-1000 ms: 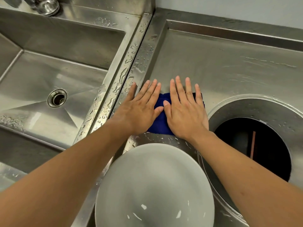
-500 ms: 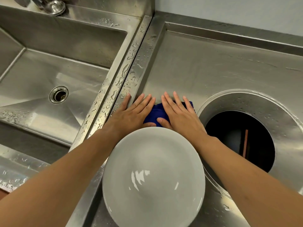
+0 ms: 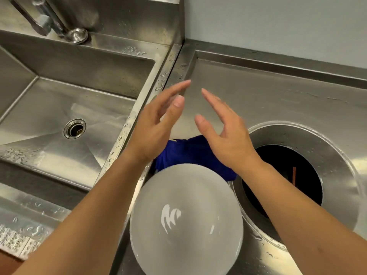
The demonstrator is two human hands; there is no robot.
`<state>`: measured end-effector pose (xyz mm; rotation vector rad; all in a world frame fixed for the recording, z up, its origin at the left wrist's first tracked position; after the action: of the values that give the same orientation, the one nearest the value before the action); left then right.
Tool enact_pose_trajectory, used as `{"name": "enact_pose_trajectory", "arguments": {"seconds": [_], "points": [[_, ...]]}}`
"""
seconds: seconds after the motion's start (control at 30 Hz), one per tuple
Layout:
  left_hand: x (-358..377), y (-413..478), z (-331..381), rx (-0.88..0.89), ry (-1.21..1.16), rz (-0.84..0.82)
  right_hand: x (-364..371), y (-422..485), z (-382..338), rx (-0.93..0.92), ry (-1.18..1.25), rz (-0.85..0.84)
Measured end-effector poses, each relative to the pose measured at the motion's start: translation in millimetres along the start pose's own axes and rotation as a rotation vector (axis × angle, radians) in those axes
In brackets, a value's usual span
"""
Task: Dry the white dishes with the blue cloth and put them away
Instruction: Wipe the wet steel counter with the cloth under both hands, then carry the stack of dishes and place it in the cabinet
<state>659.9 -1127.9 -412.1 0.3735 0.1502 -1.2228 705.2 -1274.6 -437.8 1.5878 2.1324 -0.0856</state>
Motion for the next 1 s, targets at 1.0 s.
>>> {"name": "enact_pose_trajectory", "arguments": {"seconds": [1.0], "points": [[-42,-169,152,0.185,-0.289,0.147,-111,-148,-182,-0.237,0.369,0.229]]}}
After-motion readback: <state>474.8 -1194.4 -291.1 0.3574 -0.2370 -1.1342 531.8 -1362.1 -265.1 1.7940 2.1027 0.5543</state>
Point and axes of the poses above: each hand's wrist, its own y-axis towards the middle knuckle, its own x-axis out of the palm, z = x × y, the point moved 9 cm from there along y, towards the middle knuckle, and after that the axes turned 9 degrees about z, right-handed, at the moved point
